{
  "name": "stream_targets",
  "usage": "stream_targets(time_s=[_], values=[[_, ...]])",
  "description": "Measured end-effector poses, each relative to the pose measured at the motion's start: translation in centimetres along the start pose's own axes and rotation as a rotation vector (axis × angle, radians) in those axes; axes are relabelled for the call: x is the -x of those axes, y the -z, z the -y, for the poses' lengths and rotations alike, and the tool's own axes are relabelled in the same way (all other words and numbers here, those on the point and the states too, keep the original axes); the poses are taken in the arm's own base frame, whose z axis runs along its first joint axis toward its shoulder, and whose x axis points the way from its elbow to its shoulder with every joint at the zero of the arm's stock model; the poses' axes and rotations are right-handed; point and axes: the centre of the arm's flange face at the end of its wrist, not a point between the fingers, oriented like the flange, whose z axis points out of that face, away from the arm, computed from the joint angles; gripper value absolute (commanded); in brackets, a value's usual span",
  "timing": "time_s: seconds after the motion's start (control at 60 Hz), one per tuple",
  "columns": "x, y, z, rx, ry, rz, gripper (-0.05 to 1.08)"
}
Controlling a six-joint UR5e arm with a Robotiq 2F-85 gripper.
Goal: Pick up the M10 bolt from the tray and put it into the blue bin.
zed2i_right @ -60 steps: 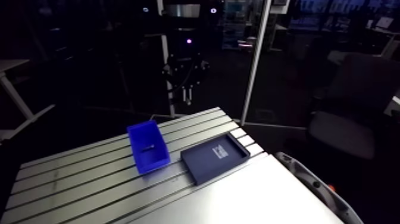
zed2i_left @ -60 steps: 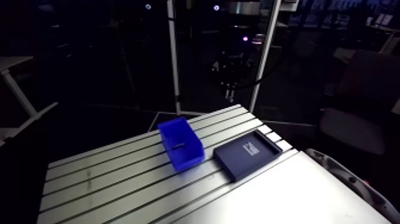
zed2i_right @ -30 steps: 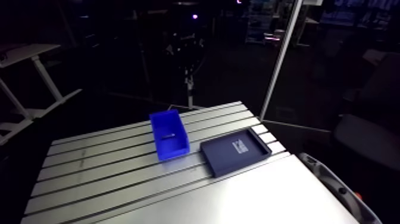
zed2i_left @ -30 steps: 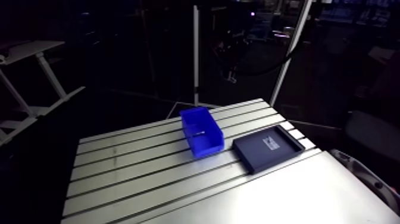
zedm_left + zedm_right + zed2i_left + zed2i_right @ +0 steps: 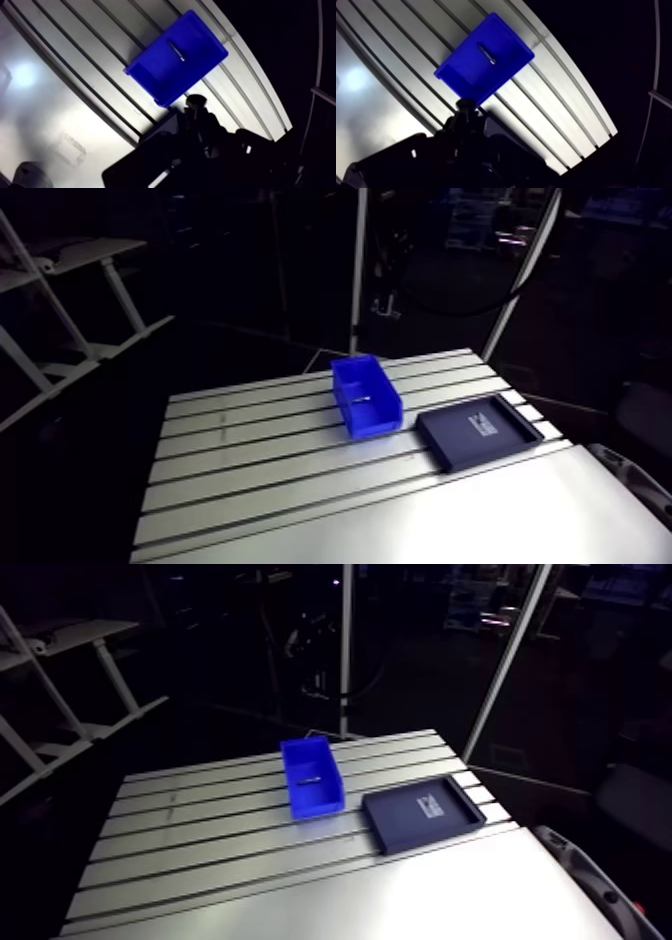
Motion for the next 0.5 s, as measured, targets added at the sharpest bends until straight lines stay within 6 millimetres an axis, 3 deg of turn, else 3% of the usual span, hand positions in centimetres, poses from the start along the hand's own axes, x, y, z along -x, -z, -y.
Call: stream_targets(time_s=[0.2, 0.5], values=[[-1.5, -1.5, 0.9, -0.026, 0.189, 0.010, 1.06], [-1.9, -4.1, 1.5, -0.058, 0.376, 0.034, 1.06]])
